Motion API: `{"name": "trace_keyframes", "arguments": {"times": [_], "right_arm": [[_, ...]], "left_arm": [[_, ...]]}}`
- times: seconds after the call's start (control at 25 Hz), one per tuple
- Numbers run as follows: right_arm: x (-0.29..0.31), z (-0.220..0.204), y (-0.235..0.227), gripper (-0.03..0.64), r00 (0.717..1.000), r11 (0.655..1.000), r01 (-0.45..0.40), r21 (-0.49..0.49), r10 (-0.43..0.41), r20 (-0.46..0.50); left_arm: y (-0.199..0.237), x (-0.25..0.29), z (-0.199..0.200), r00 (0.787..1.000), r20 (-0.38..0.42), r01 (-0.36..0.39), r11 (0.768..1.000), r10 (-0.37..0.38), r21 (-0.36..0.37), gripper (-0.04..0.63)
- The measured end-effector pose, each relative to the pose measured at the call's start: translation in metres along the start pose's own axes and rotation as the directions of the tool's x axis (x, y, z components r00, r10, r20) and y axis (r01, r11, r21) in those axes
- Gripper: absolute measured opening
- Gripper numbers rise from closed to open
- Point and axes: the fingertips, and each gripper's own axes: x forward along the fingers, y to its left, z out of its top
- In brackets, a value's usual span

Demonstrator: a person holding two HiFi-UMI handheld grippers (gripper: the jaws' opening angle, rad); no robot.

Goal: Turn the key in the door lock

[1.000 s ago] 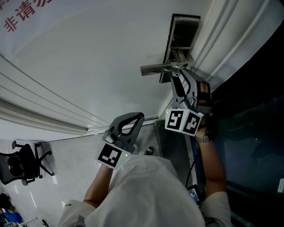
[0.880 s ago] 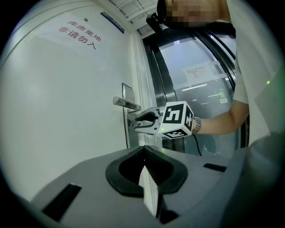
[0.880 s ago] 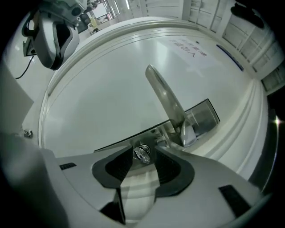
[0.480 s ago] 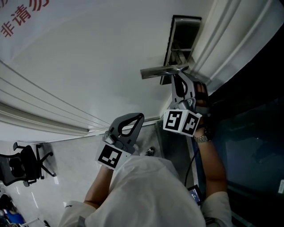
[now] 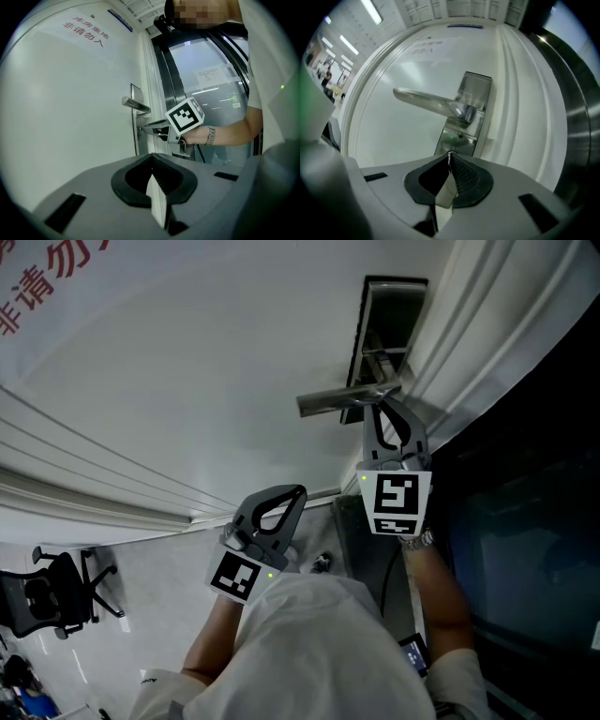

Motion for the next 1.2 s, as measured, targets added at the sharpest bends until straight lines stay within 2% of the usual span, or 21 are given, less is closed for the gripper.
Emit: {"name": "trace_keyframes", "arguments": {"times": [0.08,0.16,0.28,0.36,0.44,0.52,0.56,0.68,0.72,0.88,0.96,1.04,1.08,1.12,1.2], "right_arm": [[0.0,-0.001,-0.004,0.018,1.0,0.988,-0.018,0.153,0.017,0.011],[0.0,-0.003,-0.006,0.018,0.999,0.955,-0.041,0.295,0.036,0.022],[0.001,-0.005,-0.007,0.02,0.997,0.863,-0.082,0.499,0.071,0.041],[0.001,-0.006,-0.009,0.019,0.994,0.759,-0.108,0.642,0.091,0.06],[0.0,-0.009,-0.011,0.02,0.99,0.616,-0.138,0.776,0.106,0.092],[0.0,-0.011,-0.013,0.02,0.985,0.476,-0.168,0.863,0.11,0.131],[0.001,-0.011,-0.013,0.02,0.984,0.435,-0.177,0.883,0.108,0.144],[0.001,-0.012,-0.014,0.019,0.983,0.389,-0.181,0.903,0.097,0.155],[0.001,-0.012,-0.014,0.02,0.983,0.358,-0.181,0.916,0.093,0.157],[-0.001,-0.017,-0.014,0.02,0.984,0.174,-0.17,0.97,0.076,0.159],[-0.001,-0.019,-0.015,0.02,0.985,0.095,-0.165,0.982,0.068,0.159],[0.0,-0.017,-0.015,0.021,0.983,0.056,-0.173,0.983,0.068,0.169],[0.0,-0.017,-0.014,0.021,0.982,0.057,-0.177,0.983,0.072,0.173],[0.0,-0.016,-0.014,0.023,0.981,0.073,-0.181,0.981,0.077,0.175],[-0.002,-0.014,-0.012,0.029,0.98,0.133,-0.19,0.973,0.091,0.179]], "left_arm": [[0.001,0.0,-0.001,1.0,-0.001,-0.002,1.0,0.002,-0.005,0.003],[0.002,-0.001,-0.001,1.0,0.0,-0.006,1.0,0.006,-0.013,0.003],[0.004,-0.002,0.0,1.0,-0.001,-0.007,1.0,0.007,-0.009,0.003],[0.003,-0.002,0.0,1.0,-0.003,-0.006,1.0,0.006,-0.006,0.003],[0.002,-0.002,-0.001,1.0,-0.005,-0.003,1.0,0.003,-0.005,0.003],[0.002,-0.003,-0.002,1.0,-0.007,-0.001,1.0,0.001,-0.005,0.003],[0.001,-0.003,-0.002,1.0,-0.007,-0.001,1.0,0.001,-0.008,0.003],[0.0,-0.003,-0.003,1.0,-0.004,-0.002,1.0,0.002,-0.014,0.004],[-0.001,-0.003,-0.003,1.0,-0.003,-0.002,1.0,0.002,-0.013,0.003],[-0.002,-0.005,-0.002,1.0,-0.002,-0.004,1.0,0.004,-0.014,0.003],[-0.003,-0.005,-0.001,1.0,0.0,-0.004,1.0,0.004,-0.012,0.003],[-0.004,-0.005,0.0,1.0,0.006,-0.003,1.0,0.003,-0.009,0.003],[-0.005,-0.005,0.0,1.0,0.007,-0.004,1.0,0.004,-0.008,0.004],[-0.005,-0.006,0.0,1.0,0.005,-0.004,1.0,0.004,-0.009,0.004],[-0.005,-0.006,0.0,1.0,0.002,-0.008,1.0,0.008,-0.012,0.004]]}}
